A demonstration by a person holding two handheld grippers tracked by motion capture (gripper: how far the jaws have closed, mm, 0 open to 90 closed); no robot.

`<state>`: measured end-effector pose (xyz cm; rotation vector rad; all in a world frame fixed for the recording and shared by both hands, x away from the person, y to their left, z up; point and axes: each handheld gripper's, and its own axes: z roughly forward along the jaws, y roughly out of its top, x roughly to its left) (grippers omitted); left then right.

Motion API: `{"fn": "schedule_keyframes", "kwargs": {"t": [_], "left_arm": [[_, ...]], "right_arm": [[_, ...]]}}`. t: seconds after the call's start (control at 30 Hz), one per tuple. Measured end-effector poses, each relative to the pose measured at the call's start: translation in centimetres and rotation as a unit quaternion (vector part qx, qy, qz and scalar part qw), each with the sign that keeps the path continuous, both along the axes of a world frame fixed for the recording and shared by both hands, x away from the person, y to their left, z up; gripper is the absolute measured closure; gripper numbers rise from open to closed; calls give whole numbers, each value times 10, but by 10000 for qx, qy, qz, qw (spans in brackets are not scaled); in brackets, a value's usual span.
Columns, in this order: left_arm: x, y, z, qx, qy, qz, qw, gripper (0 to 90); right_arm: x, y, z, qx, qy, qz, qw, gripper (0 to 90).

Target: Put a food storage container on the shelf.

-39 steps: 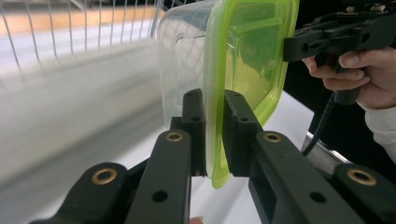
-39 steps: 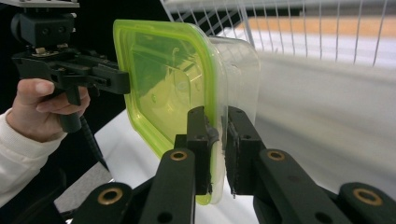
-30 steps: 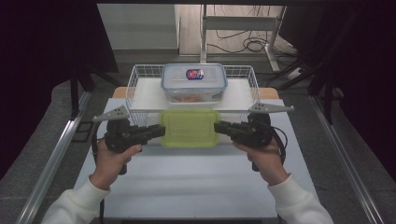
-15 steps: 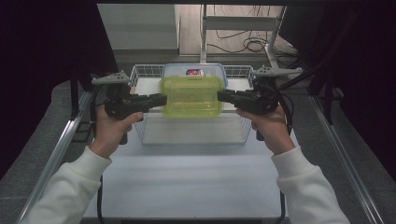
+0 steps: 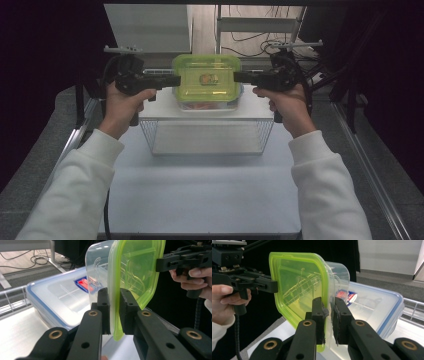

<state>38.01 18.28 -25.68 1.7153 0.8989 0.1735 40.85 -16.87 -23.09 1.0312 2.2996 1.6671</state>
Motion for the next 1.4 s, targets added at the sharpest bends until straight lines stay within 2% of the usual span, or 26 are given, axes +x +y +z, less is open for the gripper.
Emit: {"fn": "schedule_keyframes", "kwargs": {"t": [0.03, 0.1, 0.13, 0.3, 0.4, 0.57, 0.6, 0.7, 0.8, 0.93, 1.03, 1.13, 1.3, 1.33, 1.4], "left_arm": [[0, 0, 0, 0, 0, 0, 10000, 810], [9, 1, -1, -87, 110, -36, 9999, 810], [15, 1, -2, -106, 167, -25, 9998, 809], [26, 0, -6, -115, 351, 19, 9993, 804], [37, 1, -9, -137, 483, 65, 9987, 803], [43, -3, -10, -172, 601, 91, 9980, 785], [45, -3, -10, -253, 643, 92, 9976, 775], [47, -3, -10, -287, 660, 110, 9973, 768], [50, -6, -11, -409, 729, 181, 9963, 724], [54, -6, -11, -491, 780, 248, 9954, 712], [58, -5, -12, -586, 837, 308, 9943, 658], [61, -4, -15, -623, 878, 409, 9934, 636], [63, -7, -18, -558, 905, 391, 9936, 616], [63, -7, -18, -563, 914, 419, 9933, 604], [64, -7, -19, -567, 920, 448, 9931, 592]], "right_arm": [[4, 1, 1, 22, 31, -12, 10000, 805], [7, 1, 2, 31, 81, -32, 10000, 804], [15, 1, 4, 30, 129, -54, 9999, 803], [26, 3, 4, -33, 249, -109, 9996, 801], [35, 5, 0, -59, 403, -153, 9991, 799], [46, 3, -5, 18, 621, -204, 9979, 791], [49, 1, -6, 72, 682, -201, 9974, 787], [50, 1, -7, 58, 716, -224, 9972, 777], [53, 3, -8, 42, 757, -278, 9967, 736], [56, 4, -9, 73, 781, -339, 9963, 736], [62, 3, -11, 97, 856, -493, 9951, 709], [67, 3, -16, 131, 917, -562, 9941, 693], [72, 5, -21, 140, 976, -641, 9931, 653], [74, 8, -23, 55, 984, -700, 9927, 625], [75, 9, -25, 102, 993, -741, 9922, 597]]}}
